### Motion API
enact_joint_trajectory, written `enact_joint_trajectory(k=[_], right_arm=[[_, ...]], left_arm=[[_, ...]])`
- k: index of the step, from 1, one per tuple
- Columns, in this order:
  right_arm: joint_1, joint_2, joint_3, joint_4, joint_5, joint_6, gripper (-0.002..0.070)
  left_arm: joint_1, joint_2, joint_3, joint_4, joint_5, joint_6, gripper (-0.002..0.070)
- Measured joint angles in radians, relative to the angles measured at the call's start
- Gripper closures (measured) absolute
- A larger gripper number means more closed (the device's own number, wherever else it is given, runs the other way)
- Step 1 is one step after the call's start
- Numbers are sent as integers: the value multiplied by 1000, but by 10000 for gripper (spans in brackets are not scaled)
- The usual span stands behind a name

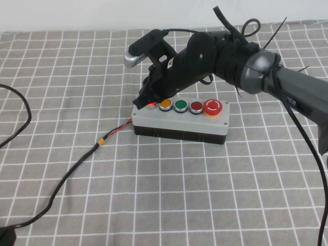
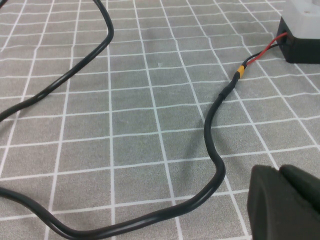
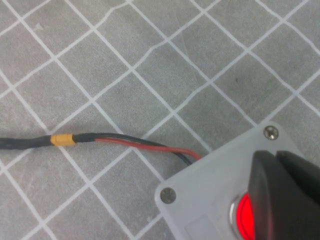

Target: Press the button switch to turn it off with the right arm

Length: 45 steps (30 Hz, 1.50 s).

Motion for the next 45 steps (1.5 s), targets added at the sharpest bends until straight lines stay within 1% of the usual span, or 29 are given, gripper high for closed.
enact_joint_trajectory(k=[9, 12, 20, 27, 30, 33, 36, 41, 45], right_arm=[[0, -18, 0, 2, 1, 18, 692], [-2, -60, 14, -19, 50, 18, 692], [-28, -302, 20, -84, 146, 28, 692], [-30, -513, 41, -229, 242, 113, 692], [-30, -621, 129, -269, 248, 120, 692], [-30, -757, 285, -276, 207, 123, 692], [-30, -898, 499, -276, 131, 129, 692], [-30, -1150, 835, -273, -3, 208, 692], [-30, -1336, 1036, -263, -52, 231, 692]], left_arm=[[0, 0, 0, 0, 0, 0, 678], [0, 0, 0, 0, 0, 0, 678], [0, 0, 0, 0, 0, 0, 678], [0, 0, 0, 0, 0, 0, 678], [0, 0, 0, 0, 0, 0, 678], [0, 0, 0, 0, 0, 0, 678], [0, 0, 0, 0, 0, 0, 678], [0, 0, 0, 0, 0, 0, 678], [0, 0, 0, 0, 0, 0, 678]])
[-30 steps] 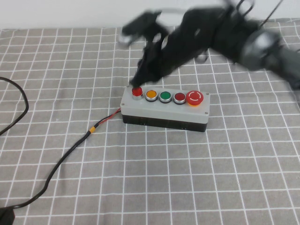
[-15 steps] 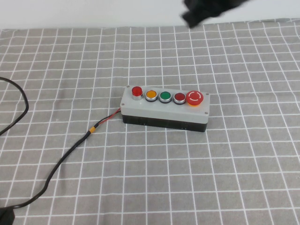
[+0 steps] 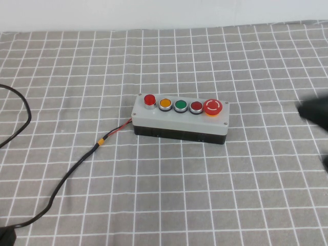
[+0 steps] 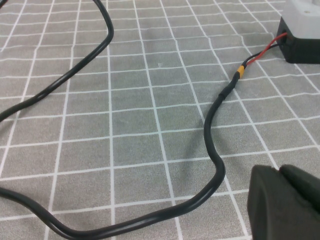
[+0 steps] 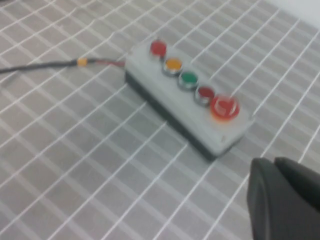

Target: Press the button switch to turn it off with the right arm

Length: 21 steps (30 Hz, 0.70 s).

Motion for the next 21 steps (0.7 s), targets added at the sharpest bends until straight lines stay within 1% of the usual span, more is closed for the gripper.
enact_joint_trajectory(k=[2, 8, 11, 16, 21], right_arm=[[0, -83, 91, 26, 0, 3, 692], [0, -261, 233, 142, 12, 5, 692], [0, -305, 259, 116, 26, 1, 692], [0, -315, 263, 65, 36, -2, 692], [0, -316, 267, 61, 79, -2, 692]], left_arm=[[0, 0, 0, 0, 0, 0, 678], [0, 0, 0, 0, 0, 0, 678], [0, 0, 0, 0, 0, 0, 678], [0, 0, 0, 0, 0, 0, 678], [0, 0, 0, 0, 0, 0, 678]])
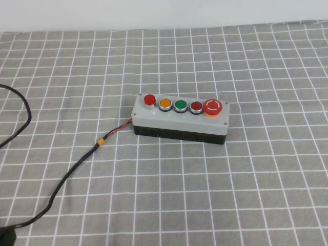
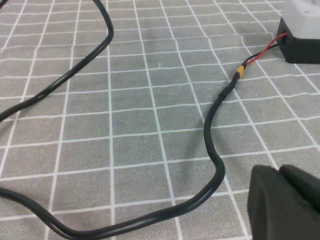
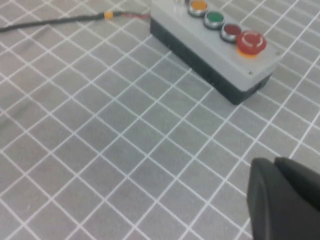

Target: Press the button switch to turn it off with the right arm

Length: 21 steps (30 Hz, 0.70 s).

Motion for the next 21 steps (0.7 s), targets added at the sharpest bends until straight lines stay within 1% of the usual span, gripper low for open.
enact_joint_trajectory(k=[4, 6, 10, 12, 15, 18, 21], right_arm=[[-5, -49, 13, -21, 5, 0, 692], [-33, -104, 48, -29, -42, 0, 692], [-173, -225, 197, -34, -224, 0, 692], [-276, -285, 304, -34, -346, 0, 692], [-395, -370, 444, -34, -476, 0, 692], [-486, -469, 537, -34, -507, 0, 692], [-537, -544, 595, -32, -484, 0, 692]], left_arm=[[0, 0, 0, 0, 0, 0, 678], [0, 0, 0, 0, 0, 0, 678], [0, 0, 0, 0, 0, 0, 678], [0, 0, 0, 0, 0, 0, 678], [0, 0, 0, 0, 0, 0, 678], [0, 0, 0, 0, 0, 0, 678], [0, 0, 0, 0, 0, 0, 678]])
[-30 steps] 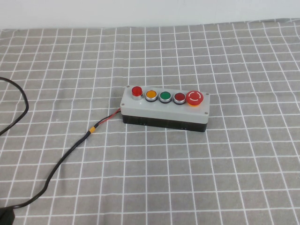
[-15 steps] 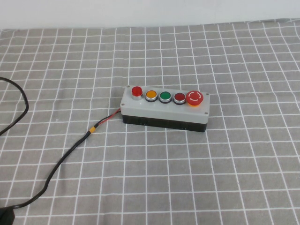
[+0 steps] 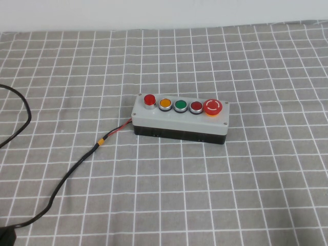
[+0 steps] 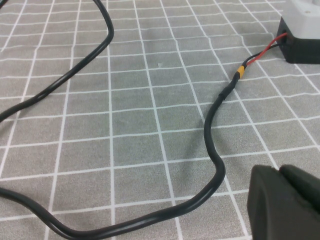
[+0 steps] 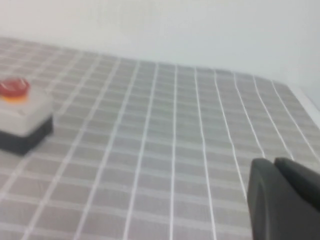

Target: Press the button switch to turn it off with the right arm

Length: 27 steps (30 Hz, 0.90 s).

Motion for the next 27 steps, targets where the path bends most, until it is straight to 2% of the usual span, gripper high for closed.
enact_joint_trajectory(k=[13, 27], right_arm=[[-31, -65, 105, 23, 158, 2, 692], [-32, -67, 136, 146, 132, 4, 692]], left_arm=[[0, 0, 0, 0, 0, 0, 678], [0, 0, 0, 0, 0, 0, 678]])
